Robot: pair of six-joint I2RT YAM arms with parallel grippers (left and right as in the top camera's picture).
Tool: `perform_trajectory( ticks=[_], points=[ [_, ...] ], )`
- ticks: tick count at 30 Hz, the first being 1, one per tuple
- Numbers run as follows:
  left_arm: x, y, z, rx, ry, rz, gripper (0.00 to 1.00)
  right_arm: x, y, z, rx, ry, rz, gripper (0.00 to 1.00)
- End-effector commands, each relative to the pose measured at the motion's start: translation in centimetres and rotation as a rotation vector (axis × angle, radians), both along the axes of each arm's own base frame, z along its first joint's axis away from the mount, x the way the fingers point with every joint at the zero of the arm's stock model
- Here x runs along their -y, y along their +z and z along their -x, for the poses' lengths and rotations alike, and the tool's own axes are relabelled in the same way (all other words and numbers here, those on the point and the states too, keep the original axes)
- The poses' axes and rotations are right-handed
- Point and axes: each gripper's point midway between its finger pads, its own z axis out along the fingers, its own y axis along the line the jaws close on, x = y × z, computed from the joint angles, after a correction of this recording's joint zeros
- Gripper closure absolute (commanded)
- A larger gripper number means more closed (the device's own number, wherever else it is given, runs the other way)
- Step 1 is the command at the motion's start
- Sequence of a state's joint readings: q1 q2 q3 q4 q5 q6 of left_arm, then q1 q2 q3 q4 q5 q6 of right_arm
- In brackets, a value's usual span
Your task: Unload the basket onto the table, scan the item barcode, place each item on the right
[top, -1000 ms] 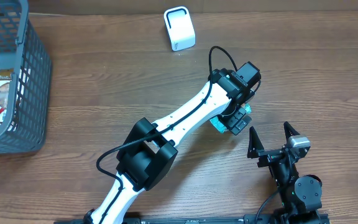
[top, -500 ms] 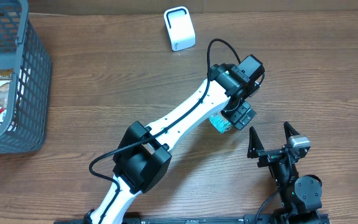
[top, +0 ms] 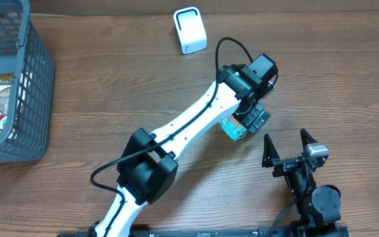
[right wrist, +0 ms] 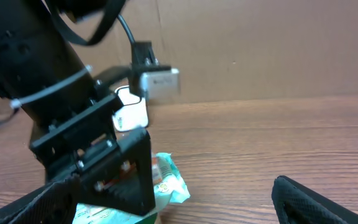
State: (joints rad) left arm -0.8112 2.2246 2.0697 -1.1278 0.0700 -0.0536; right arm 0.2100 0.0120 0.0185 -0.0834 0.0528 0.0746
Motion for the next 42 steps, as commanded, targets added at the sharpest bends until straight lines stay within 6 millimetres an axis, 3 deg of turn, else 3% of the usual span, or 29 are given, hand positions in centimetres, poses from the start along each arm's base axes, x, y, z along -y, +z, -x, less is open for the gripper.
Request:
perform_trajectory(
  ticks=[1, 6, 9, 20, 28, 33, 36, 42],
  points=[
    [0.0, 5.2, -1.1, 0.086, 0.021, 0.088, 0.0, 0.2, -0.2, 0.0, 0.003, -0.009, 0.003, 0.0],
    [-0.9, 4.9, -1.4, 0.07, 0.038, 0.076, 0.0, 0.2, -0.2, 0.0, 0.003, -0.009, 0.002, 0.0],
    [-1.1, 4.6, -1.2, 0.057, 0.039, 0.063, 0.09, 0.2, -0.2, 0.0, 0.003, -0.009, 0.002, 0.0],
    [-1.0, 3.8, -0.6, 0.026, 0.028, 0.058, 0.17, 0.2, -0.2, 0.0, 0.003, -0.009, 0.002, 0.0],
    [-0.8, 1.8, -0.3, -0.017, 0.022, 0.032, 0.19, 0.2, -0.2, 0.0, 0.003, -0.009, 0.002, 0.0],
    [-0.7, 1.7, -0.4, -0.007, 0.013, 0.027, 0.34, 0.2, -0.2, 0.0, 0.003, -0.009, 0.002, 0.0],
    [-0.8, 1.6, -0.4, -0.012, 0.013, 0.023, 0.26, 0.2, -0.2, 0.0, 0.003, -0.009, 0.002, 0.0],
    [-1.0, 1.1, 0.3, -0.038, 0.008, 0.015, 0.26, 0.2, -0.2, 0.0, 0.003, -0.009, 0.002, 0.0]
  ],
)
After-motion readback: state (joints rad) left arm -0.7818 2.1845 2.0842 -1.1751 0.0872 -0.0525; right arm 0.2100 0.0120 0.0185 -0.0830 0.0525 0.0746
